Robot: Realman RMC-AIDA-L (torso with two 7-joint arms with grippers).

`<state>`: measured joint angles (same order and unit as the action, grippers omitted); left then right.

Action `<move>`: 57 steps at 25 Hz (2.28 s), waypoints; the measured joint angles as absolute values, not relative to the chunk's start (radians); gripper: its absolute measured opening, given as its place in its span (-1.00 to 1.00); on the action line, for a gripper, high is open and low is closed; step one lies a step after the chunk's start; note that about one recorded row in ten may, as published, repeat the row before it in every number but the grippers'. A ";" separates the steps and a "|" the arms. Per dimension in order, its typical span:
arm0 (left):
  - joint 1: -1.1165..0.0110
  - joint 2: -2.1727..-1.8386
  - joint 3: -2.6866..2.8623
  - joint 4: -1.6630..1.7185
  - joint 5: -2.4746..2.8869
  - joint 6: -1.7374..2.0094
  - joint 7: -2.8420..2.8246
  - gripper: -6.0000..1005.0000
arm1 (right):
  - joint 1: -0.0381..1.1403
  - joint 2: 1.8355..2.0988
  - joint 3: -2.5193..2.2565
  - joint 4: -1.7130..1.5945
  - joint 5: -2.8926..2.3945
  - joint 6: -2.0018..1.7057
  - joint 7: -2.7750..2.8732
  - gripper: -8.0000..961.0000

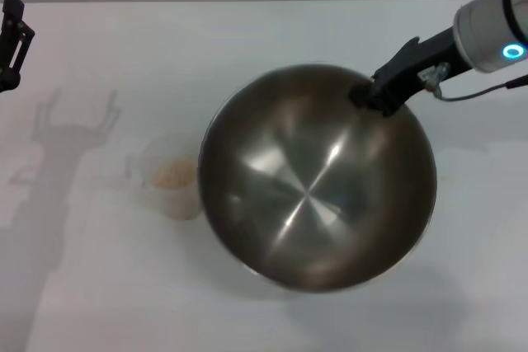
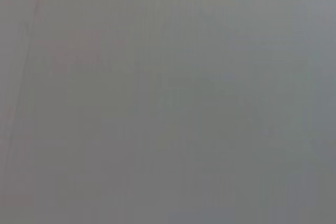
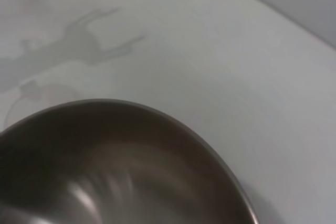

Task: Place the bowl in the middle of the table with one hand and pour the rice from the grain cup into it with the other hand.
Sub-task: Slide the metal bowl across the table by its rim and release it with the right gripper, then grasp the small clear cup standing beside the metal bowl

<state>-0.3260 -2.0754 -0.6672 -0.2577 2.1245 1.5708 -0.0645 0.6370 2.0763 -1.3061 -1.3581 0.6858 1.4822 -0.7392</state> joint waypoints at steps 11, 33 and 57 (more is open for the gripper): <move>-0.319 -2.077 -0.667 -0.258 2.125 1.573 -0.064 0.73 | 0.686 2.076 -1.379 -1.225 0.678 1.458 -0.739 -0.98; -0.291 -2.079 -0.659 -0.262 2.129 1.618 -0.064 0.70 | 0.672 2.078 -1.454 -1.306 0.606 1.466 -0.671 -0.42; -0.234 -2.078 -0.660 -0.273 2.124 1.672 -0.064 0.67 | 0.412 2.087 -1.846 -1.630 0.105 0.615 -0.541 -0.18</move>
